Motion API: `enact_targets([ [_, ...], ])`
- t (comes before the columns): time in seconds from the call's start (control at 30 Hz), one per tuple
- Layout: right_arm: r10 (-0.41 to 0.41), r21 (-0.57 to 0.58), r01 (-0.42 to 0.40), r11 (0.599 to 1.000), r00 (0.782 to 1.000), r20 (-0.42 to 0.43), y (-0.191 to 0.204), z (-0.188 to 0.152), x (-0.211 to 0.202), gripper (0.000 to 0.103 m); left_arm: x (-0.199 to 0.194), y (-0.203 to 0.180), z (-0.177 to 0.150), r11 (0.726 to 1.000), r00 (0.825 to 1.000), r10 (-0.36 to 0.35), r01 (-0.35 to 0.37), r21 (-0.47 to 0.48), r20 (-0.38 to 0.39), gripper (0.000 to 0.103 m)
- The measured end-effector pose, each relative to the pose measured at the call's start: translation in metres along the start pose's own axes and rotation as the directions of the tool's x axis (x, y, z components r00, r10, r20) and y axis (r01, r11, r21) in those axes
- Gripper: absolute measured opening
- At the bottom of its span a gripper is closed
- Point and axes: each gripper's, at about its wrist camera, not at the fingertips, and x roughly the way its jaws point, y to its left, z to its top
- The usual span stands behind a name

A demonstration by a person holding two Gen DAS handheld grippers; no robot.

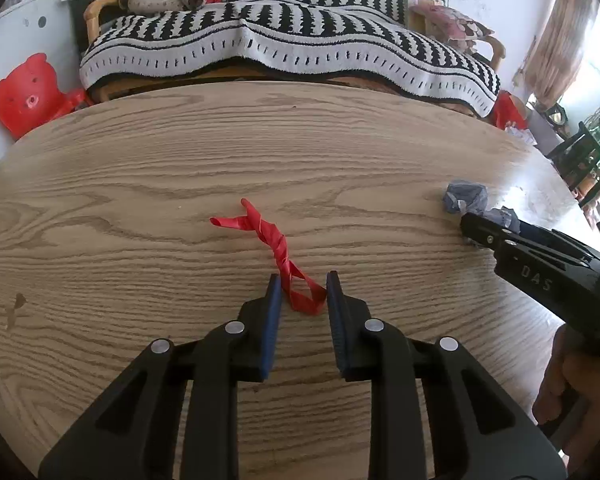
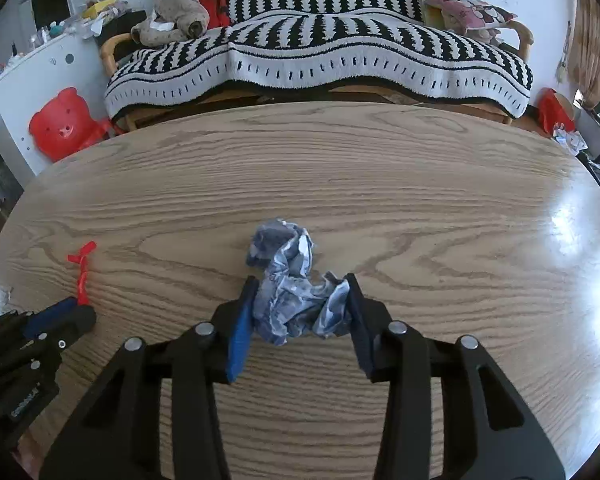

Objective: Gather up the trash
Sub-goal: 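Grasp the crumpled grey cloth with the right tool while the left tool grasps the red ribbon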

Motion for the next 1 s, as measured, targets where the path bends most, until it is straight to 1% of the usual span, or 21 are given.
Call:
enact_targets([
  [0.17,-0.014,-0.009,0.015,1.0,0.999,0.028,-0.003,-0.006,-0.023,0.042,-0.006,-0.006,0.002,1.0,1.0,-0.003,0.003,0.001,0.001,0.02],
  [0.2,-0.018,-0.006,0.018,1.0,0.999,0.036,-0.007,-0.008,-0.032,0.042,-0.008,-0.008,0.002,1.0,1.0,-0.004,0.004,0.003,0.007,0.016],
  [0.23,-0.021,-0.001,0.021,1.0,0.999,0.044,-0.011,-0.01,-0.039,0.042,-0.011,-0.011,0.003,1.0,1.0,-0.006,0.006,0.007,0.009,0.0],
  [0.33,-0.035,0.019,0.034,0.999,0.997,0.067,-0.028,-0.018,-0.068,0.042,-0.017,-0.023,0.002,1.0,1.0,-0.027,0.027,0.009,0.011,0.0],
  [0.43,-0.061,0.032,0.058,0.998,0.995,0.08,-0.048,-0.032,-0.097,0.042,-0.023,-0.039,-0.001,0.999,0.999,-0.034,0.033,0.027,0.015,0.0],
  [0.5,-0.084,0.039,0.081,0.996,0.993,0.083,-0.06,-0.042,-0.115,0.042,-0.028,-0.045,-0.002,0.998,0.998,-0.057,0.056,0.025,0.016,0.0],
  [0.57,-0.094,0.059,0.089,0.994,0.992,0.08,-0.077,-0.056,-0.133,0.042,-0.039,-0.043,0.0,0.997,0.997,-0.075,0.075,0.016,0.035,0.0],
  [0.63,-0.09,0.083,0.084,0.993,0.993,0.073,-0.089,-0.067,-0.146,0.042,-0.048,-0.04,0.004,0.993,0.993,-0.109,0.107,0.041,0.042,0.0],
  [0.7,-0.084,0.105,0.076,0.992,0.994,0.072,-0.099,-0.075,-0.158,0.042,-0.048,-0.036,0.008,0.995,0.994,-0.093,0.092,0.029,0.049,0.001],
  [0.73,-0.093,0.107,0.084,0.991,0.993,0.076,-0.104,-0.079,-0.166,0.042,-0.043,-0.035,0.01,0.995,0.995,-0.096,0.095,0.01,0.036,0.003],
  [0.8,-0.111,0.106,0.102,0.989,0.99,0.082,-0.111,-0.083,-0.174,0.042,-0.03,-0.039,0.017,0.994,0.994,-0.108,0.108,-0.024,-0.001,0.027],
  [0.83,-0.115,0.11,0.106,0.988,0.99,0.082,-0.115,-0.086,-0.178,0.042,-0.026,-0.041,0.019,0.994,0.995,-0.104,0.104,-0.034,-0.004,0.06],
  [0.87,-0.118,0.113,0.109,0.988,0.99,0.081,-0.116,-0.088,-0.18,0.042,-0.02,-0.044,0.022,0.995,0.996,-0.092,0.092,-0.048,0.0,0.078],
  [0.93,-0.128,0.113,0.119,0.987,0.989,0.076,-0.121,-0.094,-0.185,0.042,-0.013,-0.052,0.024,0.996,0.998,-0.067,0.066,-0.064,-0.01,0.078],
  [1.0,-0.134,0.113,0.125,0.986,0.988,0.072,-0.125,-0.099,-0.187,0.042,-0.004,-0.057,0.027,0.994,0.996,-0.073,0.069,-0.09,-0.041,0.078],
])
